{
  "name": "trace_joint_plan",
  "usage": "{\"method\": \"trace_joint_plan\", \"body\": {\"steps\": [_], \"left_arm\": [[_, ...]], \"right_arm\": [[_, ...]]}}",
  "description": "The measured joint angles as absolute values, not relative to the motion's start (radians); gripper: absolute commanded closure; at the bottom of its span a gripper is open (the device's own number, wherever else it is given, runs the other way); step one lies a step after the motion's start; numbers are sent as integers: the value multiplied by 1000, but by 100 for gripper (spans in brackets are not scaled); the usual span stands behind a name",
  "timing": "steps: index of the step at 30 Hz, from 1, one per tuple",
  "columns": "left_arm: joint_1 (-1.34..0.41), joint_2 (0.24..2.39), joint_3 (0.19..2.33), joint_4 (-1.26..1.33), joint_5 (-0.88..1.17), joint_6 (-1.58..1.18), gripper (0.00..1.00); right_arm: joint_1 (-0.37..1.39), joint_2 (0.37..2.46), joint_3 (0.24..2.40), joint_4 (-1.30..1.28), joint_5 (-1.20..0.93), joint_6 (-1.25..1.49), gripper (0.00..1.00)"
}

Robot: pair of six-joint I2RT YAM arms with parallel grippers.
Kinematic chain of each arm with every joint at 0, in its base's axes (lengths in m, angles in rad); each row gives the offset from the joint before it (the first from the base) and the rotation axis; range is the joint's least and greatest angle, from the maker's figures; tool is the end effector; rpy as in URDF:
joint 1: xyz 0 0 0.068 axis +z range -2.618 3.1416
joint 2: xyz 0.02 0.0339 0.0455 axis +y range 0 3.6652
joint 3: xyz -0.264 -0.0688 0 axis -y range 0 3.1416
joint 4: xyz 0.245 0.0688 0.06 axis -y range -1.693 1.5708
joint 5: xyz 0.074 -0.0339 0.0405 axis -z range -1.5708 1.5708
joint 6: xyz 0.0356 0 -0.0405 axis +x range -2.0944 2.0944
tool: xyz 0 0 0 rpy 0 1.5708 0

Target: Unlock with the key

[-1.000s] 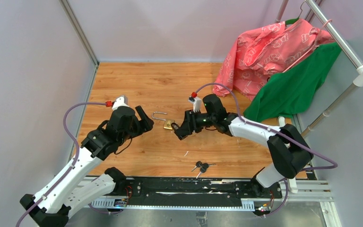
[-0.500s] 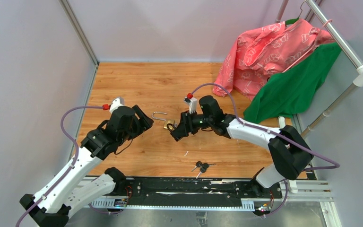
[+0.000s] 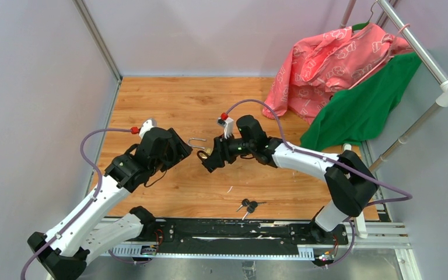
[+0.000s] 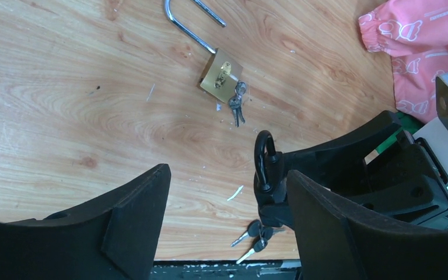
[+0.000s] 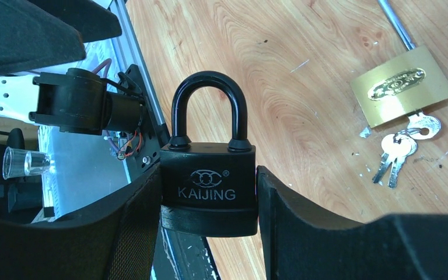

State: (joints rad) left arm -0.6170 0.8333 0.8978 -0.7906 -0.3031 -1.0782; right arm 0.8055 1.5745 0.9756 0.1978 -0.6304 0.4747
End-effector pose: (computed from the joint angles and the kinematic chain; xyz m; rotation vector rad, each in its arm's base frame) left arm 0.1398 -0.0861 0.3129 -0.6829 2.2144 -0.5452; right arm 0.2286 0.2682 0.2488 -0.8081 2.0347 1.4060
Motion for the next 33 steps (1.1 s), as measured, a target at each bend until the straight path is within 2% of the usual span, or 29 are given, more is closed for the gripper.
{"method": "trace_joint_plan", "body": {"steps": [6, 15, 22, 26, 28, 31, 33], "left_arm": [[-617, 849, 891, -763, -273, -1101, 31], [-617, 857, 858, -705, -231, -1126, 52], [-617, 859, 841, -678, -215, -1138, 75], [-617, 863, 838, -670, -212, -1145, 100], [-617, 863, 837, -651, -207, -1148, 100], [-616, 863, 834, -647, -206, -1148, 100], [-616, 859, 828, -643, -207, -1150, 100]], "right_arm": [[831, 1587, 1012, 195, -628, 471, 69], [848, 1604, 1052, 230, -650, 482, 69], [849, 1641, 1053, 309, -684, 537, 69], [849, 1648, 1053, 331, -689, 560, 69], [849, 1650, 1053, 336, -689, 564, 68], [849, 1650, 1053, 335, -688, 562, 50], [849, 1650, 1052, 333, -688, 558, 31]]}}
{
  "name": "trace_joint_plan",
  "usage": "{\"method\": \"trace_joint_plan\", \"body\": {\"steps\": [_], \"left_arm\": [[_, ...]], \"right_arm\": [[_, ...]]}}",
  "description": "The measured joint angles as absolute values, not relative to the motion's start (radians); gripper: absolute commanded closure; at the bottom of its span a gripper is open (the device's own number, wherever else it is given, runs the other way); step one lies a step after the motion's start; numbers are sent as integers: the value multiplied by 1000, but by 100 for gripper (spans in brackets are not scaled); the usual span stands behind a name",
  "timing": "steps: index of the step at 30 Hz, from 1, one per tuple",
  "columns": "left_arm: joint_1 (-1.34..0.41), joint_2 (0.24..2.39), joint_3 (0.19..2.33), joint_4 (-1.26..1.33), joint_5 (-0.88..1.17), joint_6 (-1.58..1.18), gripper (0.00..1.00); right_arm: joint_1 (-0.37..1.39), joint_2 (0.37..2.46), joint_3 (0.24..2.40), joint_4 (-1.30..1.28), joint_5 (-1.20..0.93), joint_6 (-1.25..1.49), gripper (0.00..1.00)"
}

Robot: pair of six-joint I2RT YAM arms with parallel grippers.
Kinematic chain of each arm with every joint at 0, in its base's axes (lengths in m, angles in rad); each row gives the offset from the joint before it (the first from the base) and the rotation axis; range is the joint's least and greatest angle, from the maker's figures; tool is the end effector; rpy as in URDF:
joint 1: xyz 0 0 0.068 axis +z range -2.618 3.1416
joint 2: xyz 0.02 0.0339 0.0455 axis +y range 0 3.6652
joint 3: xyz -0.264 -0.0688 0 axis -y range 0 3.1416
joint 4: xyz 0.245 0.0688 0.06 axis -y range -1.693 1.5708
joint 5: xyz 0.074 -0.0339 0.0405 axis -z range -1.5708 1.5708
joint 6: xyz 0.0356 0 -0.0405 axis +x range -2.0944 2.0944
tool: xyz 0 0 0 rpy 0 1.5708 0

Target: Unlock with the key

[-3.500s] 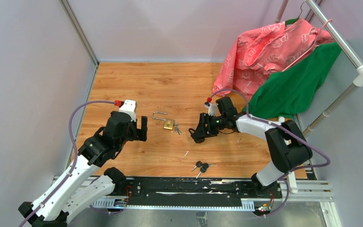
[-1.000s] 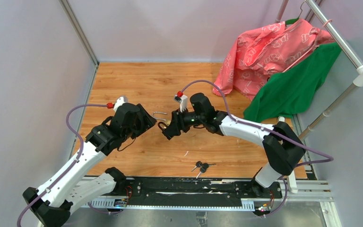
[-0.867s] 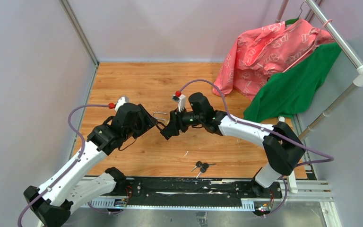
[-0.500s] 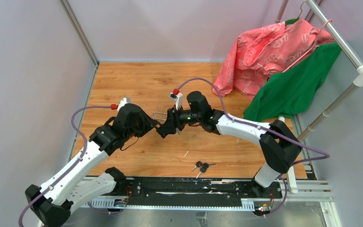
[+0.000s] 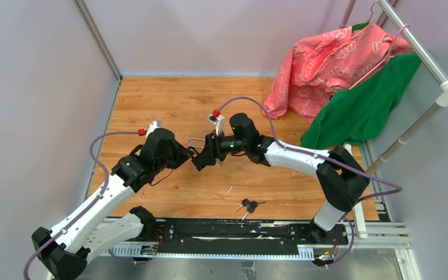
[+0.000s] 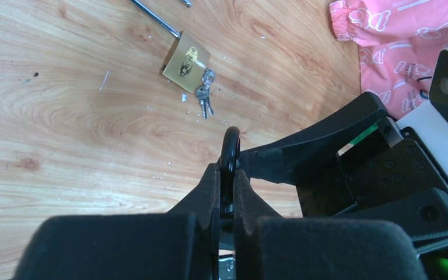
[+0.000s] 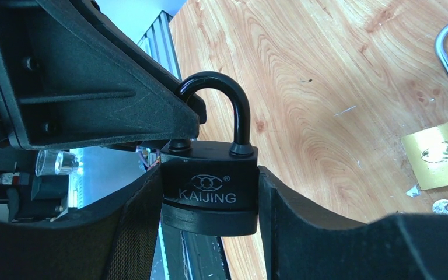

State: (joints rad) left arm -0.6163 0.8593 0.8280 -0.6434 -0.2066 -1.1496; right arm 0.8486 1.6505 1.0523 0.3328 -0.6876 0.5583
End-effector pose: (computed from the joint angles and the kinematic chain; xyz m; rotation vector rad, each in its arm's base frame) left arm 0.1506 -0.0977 0.2978 -0.7251 2.2145 -0.7111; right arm 0.2311 0.2965 0.2616 -0.8405 1.9217 1.5527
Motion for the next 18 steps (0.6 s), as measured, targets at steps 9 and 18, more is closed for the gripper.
{"method": "trace_joint_plan", "body": {"steps": [9, 18], "left_arm": [[-617, 866, 783, -767, -301, -1132, 100], [-616, 944, 784, -856, -437, -1127, 100]], "right_arm": [[849, 1568, 1037, 227, -606, 435, 18], [813, 1483, 969, 84, -488, 332, 19]]}}
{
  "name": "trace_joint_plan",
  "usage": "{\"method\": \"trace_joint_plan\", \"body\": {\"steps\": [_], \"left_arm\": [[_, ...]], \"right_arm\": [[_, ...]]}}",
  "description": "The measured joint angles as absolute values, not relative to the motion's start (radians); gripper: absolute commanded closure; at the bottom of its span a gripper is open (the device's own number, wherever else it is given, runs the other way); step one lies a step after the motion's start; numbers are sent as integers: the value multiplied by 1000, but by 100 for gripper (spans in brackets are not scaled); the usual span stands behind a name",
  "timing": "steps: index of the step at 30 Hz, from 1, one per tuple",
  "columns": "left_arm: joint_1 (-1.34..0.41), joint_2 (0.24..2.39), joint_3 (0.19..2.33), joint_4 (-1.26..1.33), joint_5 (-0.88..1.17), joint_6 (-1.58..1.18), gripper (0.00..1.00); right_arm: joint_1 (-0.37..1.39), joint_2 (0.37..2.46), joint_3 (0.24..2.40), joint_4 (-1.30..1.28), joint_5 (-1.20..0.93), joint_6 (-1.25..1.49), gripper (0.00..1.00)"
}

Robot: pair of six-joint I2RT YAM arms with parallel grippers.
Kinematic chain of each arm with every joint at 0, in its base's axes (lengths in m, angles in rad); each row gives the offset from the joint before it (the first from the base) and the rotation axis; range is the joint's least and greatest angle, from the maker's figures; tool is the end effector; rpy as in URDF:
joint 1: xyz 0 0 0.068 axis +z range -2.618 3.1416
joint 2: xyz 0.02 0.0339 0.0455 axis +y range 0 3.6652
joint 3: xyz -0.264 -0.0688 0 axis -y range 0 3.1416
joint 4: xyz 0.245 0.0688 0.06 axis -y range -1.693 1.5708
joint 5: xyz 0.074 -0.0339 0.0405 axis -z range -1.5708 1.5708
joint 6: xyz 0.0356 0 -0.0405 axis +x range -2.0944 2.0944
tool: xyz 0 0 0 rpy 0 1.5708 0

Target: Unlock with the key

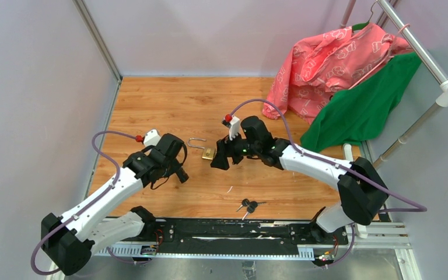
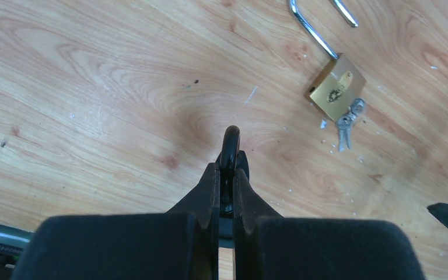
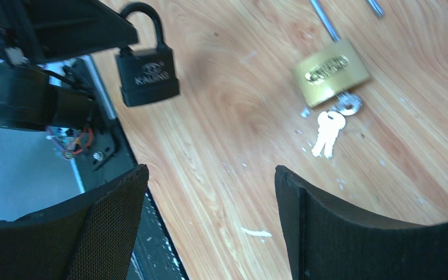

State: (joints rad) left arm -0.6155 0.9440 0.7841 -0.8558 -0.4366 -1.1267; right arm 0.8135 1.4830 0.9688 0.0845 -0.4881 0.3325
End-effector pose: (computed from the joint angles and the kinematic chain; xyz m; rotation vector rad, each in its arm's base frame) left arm 0.1496 -0.0874 0.2572 -0.7704 2.3349 -0.1843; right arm 0.2184 0.2553 0.2643 -0.8402 1.9931 1.1900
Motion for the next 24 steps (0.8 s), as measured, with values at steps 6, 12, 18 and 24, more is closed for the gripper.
{"method": "trace_joint_plan", "body": {"steps": [6, 12, 18, 24], "left_arm": [[-598, 1019, 770, -845, -456, -1140, 100], [-570, 1066, 695, -809, -437, -1167, 100], [-559, 1095, 689, -774, -428, -1182, 100], [-557, 1133, 688, -725, -428, -1182, 99]], "right_arm": [[797, 1456, 932, 5, -433, 296, 19], [793, 1416, 906, -31, -407, 281, 19], [789, 1411, 895, -41, -392, 278, 20], [789, 1411, 893, -48, -391, 278, 20]]}}
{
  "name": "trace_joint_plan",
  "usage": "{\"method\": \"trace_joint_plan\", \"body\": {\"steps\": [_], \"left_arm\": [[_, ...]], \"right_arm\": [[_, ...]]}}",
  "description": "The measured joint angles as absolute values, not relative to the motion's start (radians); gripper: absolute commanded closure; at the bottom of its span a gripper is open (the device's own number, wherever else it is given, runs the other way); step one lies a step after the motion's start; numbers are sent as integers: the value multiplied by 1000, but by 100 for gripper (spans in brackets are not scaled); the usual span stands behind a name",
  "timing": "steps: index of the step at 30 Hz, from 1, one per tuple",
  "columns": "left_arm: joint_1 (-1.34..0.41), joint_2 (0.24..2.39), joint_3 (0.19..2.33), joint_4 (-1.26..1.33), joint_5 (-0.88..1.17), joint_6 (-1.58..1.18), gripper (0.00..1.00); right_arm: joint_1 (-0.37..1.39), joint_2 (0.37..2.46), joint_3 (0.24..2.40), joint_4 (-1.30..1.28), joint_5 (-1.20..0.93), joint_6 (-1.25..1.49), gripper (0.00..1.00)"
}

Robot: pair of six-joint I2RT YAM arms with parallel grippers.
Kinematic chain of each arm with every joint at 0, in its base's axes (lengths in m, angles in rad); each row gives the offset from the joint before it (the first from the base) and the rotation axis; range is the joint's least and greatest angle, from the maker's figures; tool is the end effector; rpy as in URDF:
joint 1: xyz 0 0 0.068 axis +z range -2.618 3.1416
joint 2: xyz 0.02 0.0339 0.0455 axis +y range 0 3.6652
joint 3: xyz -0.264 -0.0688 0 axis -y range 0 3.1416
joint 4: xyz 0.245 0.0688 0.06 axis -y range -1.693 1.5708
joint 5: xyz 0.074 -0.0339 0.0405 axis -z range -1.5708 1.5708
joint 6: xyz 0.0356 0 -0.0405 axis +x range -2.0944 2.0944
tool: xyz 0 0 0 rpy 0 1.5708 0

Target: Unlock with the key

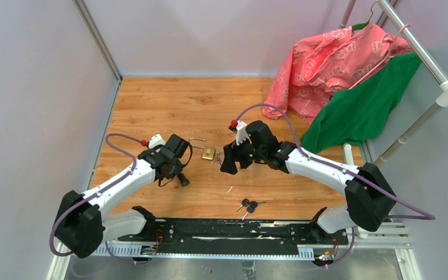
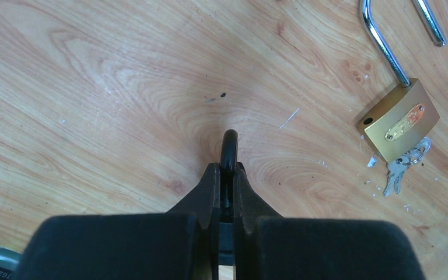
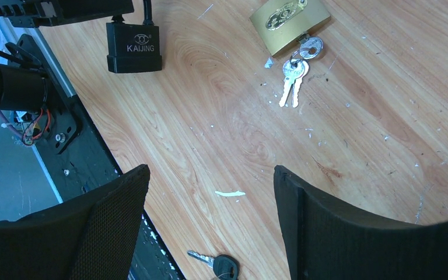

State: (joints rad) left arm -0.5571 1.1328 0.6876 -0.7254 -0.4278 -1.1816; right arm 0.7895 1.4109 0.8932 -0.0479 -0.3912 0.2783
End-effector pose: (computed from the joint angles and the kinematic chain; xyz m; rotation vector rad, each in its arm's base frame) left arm 0.1745 -0.0913 0.2032 -0.8946 2.4038 -0.0378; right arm 0.2092 0.2302 0.2477 -0.8093 2.1237 1.0173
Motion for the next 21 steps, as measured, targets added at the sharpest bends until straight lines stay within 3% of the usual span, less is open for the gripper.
{"method": "trace_joint_plan", "body": {"steps": [4, 16, 21], "left_arm": [[-554, 1151, 688, -707, -426, -1183, 87], [-553, 1206, 688, -703, -417, -1187, 82], [-553, 1214, 688, -705, -415, -1188, 71]], "right_arm": [[789, 1411, 892, -49, -391, 278, 20], [789, 1411, 889, -50, -390, 278, 21], [789, 1409, 883, -53, -390, 278, 21]]}}
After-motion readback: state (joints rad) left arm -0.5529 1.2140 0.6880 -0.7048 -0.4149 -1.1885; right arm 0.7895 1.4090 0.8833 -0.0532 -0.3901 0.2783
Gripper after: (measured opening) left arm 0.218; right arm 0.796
